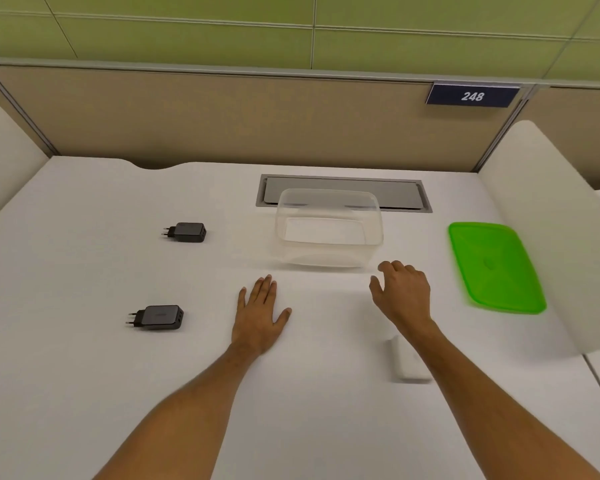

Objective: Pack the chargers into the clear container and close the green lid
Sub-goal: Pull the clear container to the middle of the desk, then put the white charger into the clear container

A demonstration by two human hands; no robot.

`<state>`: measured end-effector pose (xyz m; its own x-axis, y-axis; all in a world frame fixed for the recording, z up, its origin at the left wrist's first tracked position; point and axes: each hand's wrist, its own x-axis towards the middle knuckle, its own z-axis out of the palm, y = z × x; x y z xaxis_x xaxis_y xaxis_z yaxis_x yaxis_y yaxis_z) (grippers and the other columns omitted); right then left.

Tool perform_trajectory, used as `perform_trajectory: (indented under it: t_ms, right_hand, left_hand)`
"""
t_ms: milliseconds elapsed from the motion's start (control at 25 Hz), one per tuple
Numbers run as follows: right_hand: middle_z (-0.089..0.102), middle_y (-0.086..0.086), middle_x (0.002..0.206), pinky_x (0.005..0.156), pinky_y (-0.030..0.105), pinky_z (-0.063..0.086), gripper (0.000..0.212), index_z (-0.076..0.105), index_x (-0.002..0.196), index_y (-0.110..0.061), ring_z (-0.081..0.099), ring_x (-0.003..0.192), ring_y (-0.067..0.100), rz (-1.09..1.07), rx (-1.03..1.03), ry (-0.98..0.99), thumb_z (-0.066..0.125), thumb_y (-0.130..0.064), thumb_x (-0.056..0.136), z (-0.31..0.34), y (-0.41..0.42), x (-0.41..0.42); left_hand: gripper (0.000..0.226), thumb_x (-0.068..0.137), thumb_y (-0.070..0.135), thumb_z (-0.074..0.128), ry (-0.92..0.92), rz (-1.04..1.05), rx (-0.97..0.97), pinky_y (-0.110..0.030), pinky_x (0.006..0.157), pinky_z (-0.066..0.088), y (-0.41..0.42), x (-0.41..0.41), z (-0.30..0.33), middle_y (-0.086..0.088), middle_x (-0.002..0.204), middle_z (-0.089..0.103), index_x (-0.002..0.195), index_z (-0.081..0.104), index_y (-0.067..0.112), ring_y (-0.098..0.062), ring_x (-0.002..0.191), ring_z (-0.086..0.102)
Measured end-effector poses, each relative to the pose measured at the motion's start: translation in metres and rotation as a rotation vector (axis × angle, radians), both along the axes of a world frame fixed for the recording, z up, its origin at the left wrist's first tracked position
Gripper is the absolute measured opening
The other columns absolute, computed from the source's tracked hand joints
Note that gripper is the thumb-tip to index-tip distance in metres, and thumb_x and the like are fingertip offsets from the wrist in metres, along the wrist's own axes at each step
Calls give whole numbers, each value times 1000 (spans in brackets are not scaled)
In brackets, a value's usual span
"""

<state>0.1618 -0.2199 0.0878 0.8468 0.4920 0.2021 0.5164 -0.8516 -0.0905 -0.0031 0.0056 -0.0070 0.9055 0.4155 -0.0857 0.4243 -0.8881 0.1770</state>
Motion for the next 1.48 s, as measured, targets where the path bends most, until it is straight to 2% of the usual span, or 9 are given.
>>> perform_trajectory:
  t_ms: [160, 320, 440, 680, 840, 1120, 1480]
  right_hand:
    - [68, 6, 101, 77, 36, 45, 52, 65, 107, -11, 65, 88, 30, -136, -131, 179, 48, -57, 88, -8, -27, -17]
    - [59, 6, 121, 84, 39, 44, 65, 55, 124, -14, 58, 105, 30, -233, -196, 296, 44, -66, 85, -16, -48, -34]
    - [53, 6, 127, 85, 39, 44, 68, 49, 129, -16, 55, 110, 31, -282, -204, 359, 47, -66, 83, -20, -59, -46]
    - [51, 5, 126, 76, 34, 44, 62, 48, 127, -16, 55, 107, 30, -334, -181, 404, 52, -59, 81, -24, -70, -65]
    - [51, 5, 122, 68, 32, 37, 55, 49, 124, -15, 56, 104, 29, -335, -200, 401, 52, -52, 83, -24, -69, -67]
    - [54, 4, 114, 67, 31, 37, 47, 58, 113, -14, 59, 98, 28, -291, -224, 400, 54, -48, 80, -23, -67, -61]
    - [54, 5, 113, 66, 30, 40, 53, 58, 112, -12, 61, 93, 29, -156, -153, 394, 61, -49, 75, 5, -20, -37]
  left_hand:
    - [83, 85, 63, 2, -2, -3, -8, -41, 118, -5, 0, 0, 0, -1, 160, 2, 151, 7, 13, -11, 146, -5]
    - [83, 85, 62, 3, -18, -10, -11, -41, 119, -4, 0, -1, 0, -1, 160, 4, 151, 10, 12, -11, 146, -3]
    - [83, 85, 62, 5, -39, -11, -20, -42, 119, -3, 0, -2, -1, -1, 160, 7, 151, 12, 11, -11, 146, -1]
    - [84, 84, 62, 4, -36, -6, -22, -40, 118, -4, 0, -2, -2, 0, 160, 7, 151, 12, 12, -11, 146, -1]
    - [84, 84, 63, 6, -46, -4, -31, -40, 118, -4, 0, -2, -2, 0, 160, 8, 151, 13, 12, -10, 146, 0]
    - [83, 85, 62, 7, -44, 1, -23, -41, 119, -3, -1, -1, -1, -1, 160, 9, 150, 13, 12, -11, 146, 0]
    - [82, 85, 62, 6, -31, 14, -5, -40, 118, -4, -1, 0, -1, 0, 160, 7, 151, 11, 13, -12, 146, 0]
